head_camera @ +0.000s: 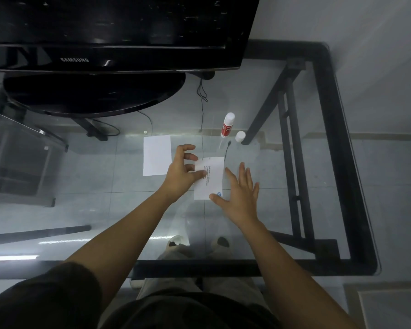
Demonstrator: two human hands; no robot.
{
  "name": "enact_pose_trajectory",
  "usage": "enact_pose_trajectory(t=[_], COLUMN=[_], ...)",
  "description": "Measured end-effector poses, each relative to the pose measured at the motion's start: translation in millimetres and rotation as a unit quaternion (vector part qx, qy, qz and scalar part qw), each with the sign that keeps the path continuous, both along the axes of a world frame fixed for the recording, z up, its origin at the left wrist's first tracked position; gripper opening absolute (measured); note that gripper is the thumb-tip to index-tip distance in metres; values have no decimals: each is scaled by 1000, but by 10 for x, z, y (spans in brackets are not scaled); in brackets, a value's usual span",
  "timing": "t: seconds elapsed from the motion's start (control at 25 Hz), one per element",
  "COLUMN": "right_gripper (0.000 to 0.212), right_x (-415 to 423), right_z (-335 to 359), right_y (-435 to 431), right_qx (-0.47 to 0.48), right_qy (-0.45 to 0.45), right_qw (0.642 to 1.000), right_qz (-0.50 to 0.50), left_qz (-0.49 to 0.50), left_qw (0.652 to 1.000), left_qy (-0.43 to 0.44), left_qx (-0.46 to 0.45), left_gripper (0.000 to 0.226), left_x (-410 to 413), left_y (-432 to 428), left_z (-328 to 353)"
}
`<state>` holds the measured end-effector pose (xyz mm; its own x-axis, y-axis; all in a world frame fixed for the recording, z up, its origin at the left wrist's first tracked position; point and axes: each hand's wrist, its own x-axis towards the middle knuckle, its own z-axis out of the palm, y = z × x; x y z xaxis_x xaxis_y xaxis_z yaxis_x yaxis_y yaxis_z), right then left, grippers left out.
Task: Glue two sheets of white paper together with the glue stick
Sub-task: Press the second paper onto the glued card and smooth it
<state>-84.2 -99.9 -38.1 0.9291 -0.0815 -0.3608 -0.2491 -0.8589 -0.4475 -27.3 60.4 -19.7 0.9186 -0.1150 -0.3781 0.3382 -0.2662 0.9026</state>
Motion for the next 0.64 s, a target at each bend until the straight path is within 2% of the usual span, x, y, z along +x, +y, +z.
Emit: enact_pose_trajectory(t=[0.16, 0.36, 0.48, 0.56, 0.64], right_gripper=[57, 34, 29, 28, 28], right_x=[-77, -150, -152, -154, -155], right_z=[23, 86, 113, 116, 112], right_y=[70, 152, 135, 122, 110], right_qx=[90, 135, 155, 162, 170], right_qy=[-65, -86, -120, -126, -120], right_qw=[993, 982, 974, 973, 972], right_qz=[-46, -101, -114, -108, -107], left_qz=[12, 15, 7, -19, -54], left_qw=[1000, 998, 995, 980, 947], left_qy=[-15, -23, -51, -111, -187], left_qx=[10, 59, 90, 162, 254], left_gripper=[71, 70, 64, 56, 48], left_x=[-5, -14, -53, -92, -97], left_y=[-2, -50, -54, 25, 223], left_z=[-44, -107, -120, -115, -94])
